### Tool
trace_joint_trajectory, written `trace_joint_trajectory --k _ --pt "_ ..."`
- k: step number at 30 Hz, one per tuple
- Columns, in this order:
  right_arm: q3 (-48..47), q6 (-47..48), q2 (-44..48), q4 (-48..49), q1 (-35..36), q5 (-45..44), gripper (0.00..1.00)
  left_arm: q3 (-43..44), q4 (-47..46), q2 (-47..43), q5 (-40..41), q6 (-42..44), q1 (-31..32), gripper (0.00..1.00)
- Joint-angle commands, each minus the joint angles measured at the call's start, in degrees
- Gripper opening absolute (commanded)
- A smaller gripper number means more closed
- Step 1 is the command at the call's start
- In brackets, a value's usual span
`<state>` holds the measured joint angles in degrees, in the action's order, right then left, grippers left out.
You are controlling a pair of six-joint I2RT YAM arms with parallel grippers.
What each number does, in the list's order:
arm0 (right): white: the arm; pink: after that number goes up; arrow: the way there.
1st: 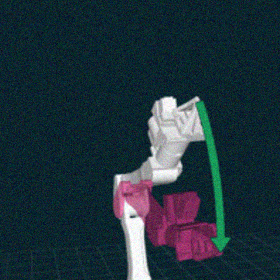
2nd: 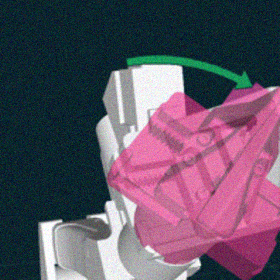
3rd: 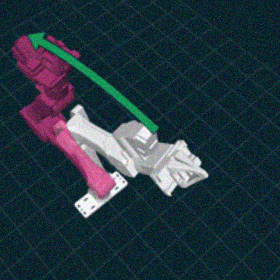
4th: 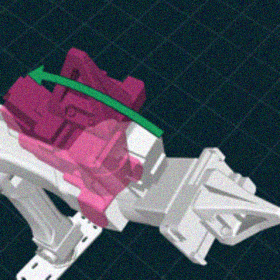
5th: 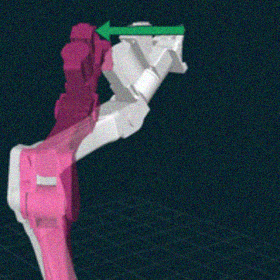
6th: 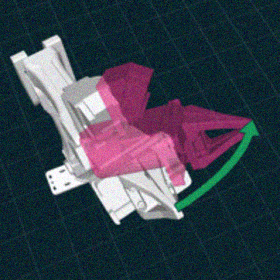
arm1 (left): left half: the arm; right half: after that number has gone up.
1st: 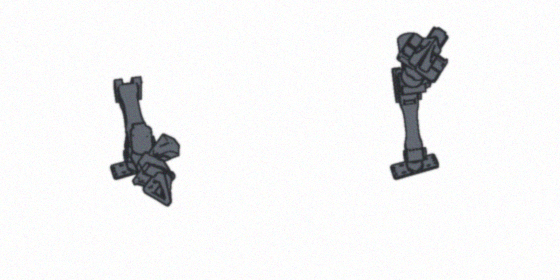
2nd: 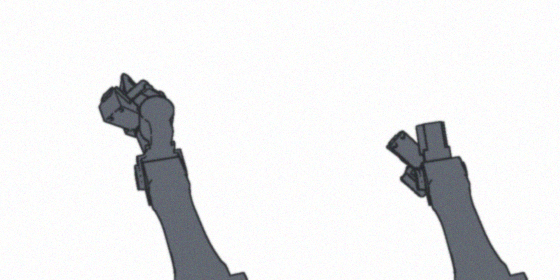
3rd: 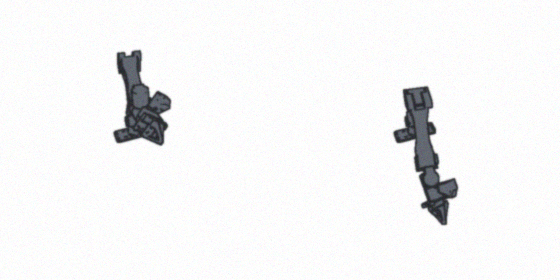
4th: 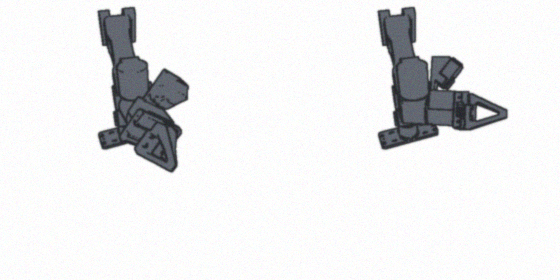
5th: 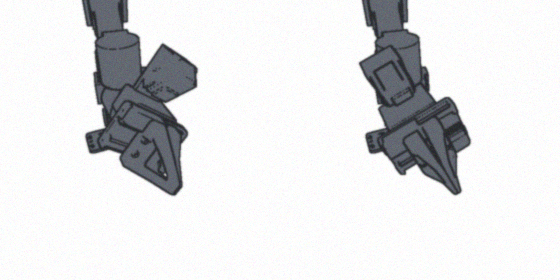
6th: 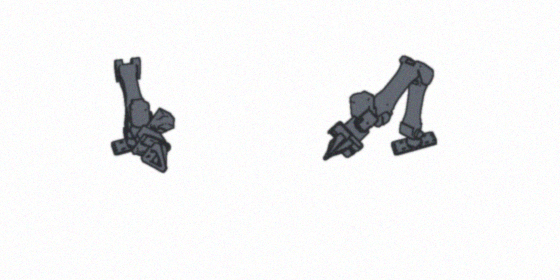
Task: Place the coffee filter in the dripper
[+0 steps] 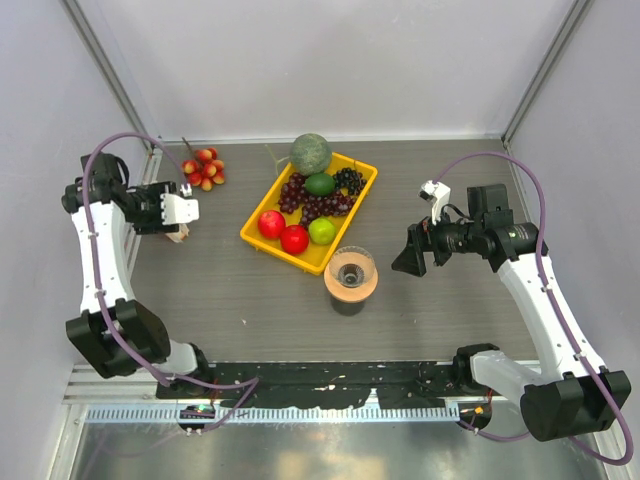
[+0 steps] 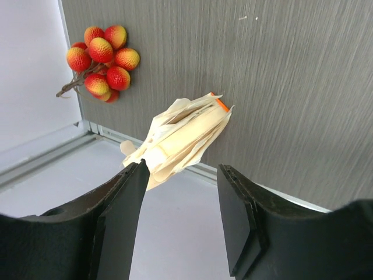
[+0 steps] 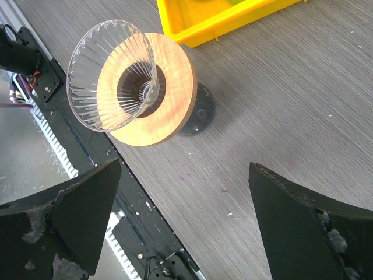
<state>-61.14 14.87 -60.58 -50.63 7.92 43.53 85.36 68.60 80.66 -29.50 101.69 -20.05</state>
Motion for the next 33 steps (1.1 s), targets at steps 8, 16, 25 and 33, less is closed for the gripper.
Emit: trace_joint_trajectory --k 8,16,25,33 --pt "-0.38 -0.11 0.55 1.68 0.25 1.12 0.98 2.17 -1.1 6.87 -1.71 18.63 -0.86 0.49" --pt "0.06 -0.02 0.29 1.41 0.34 0.94 0.98 0.42 -7.94 9.34 1.46 19.25 -0.69 0.52" --pt "-0.2 -0.28 -0.42 1.15 0.34 1.3 0.98 3.67 -9.36 13.9 3.04 18.28 -0.51 0.58" --pt "0.15 -0.11 -1.38 1.24 0.25 0.94 0.98 4.29 -11.03 16.72 4.97 19.6 0.1 0.57"
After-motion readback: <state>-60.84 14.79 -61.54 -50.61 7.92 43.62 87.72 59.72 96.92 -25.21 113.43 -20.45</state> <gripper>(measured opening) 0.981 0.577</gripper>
